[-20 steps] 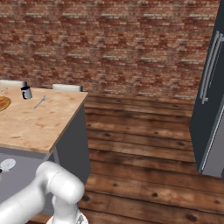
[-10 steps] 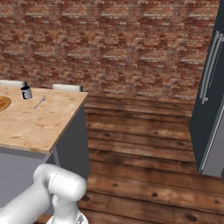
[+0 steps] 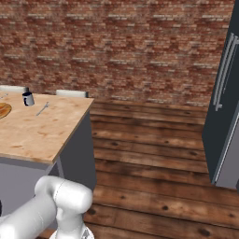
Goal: Take the pizza cutter from the drawer on the left and place it on the dining counter for cutting.
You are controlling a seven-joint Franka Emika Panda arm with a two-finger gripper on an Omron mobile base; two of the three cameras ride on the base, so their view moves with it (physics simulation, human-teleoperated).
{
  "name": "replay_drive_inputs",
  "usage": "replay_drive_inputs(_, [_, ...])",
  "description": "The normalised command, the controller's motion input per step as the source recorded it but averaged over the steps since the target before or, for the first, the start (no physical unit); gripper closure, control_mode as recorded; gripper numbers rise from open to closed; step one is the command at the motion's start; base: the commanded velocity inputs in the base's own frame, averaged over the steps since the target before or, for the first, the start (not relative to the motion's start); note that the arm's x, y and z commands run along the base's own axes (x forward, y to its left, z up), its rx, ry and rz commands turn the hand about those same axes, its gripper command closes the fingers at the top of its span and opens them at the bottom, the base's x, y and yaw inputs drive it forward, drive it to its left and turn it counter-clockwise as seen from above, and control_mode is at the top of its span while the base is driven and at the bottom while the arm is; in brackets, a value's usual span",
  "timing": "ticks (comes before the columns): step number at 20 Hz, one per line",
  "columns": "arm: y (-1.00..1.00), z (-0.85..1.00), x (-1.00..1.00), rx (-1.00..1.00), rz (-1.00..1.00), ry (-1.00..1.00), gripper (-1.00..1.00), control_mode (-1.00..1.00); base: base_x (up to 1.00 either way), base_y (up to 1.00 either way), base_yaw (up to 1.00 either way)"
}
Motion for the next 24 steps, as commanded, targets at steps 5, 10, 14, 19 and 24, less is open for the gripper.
replay_drive_inputs(5, [0.00, 0.87, 0.27, 0.00, 0.06, 0.00, 1.00, -1.00, 0.00, 0.00, 0.00])
replay_drive_inputs(10, [0.00, 0.62, 0.62, 0.00, 0.05, 0.00, 1.00, -1.00, 0.00, 0.00, 0.00])
replay_drive_inputs(14, [-0.08, 0.55, 0.68, 0.00, 0.06, 0.00, 1.00, -1.00, 0.00, 0.00, 0.00])
replay_drive_inputs(19, [-0.18, 0.31, 0.61, 0.00, 0.04, 0.00, 1.00, -1.00, 0.00, 0.00, 0.00])
replay_drive_inputs(24, [-0.19, 0.05, 0.51, -0.06, 0.02, 0.01, 1.00, -1.00, 0.00, 0.00, 0.00])
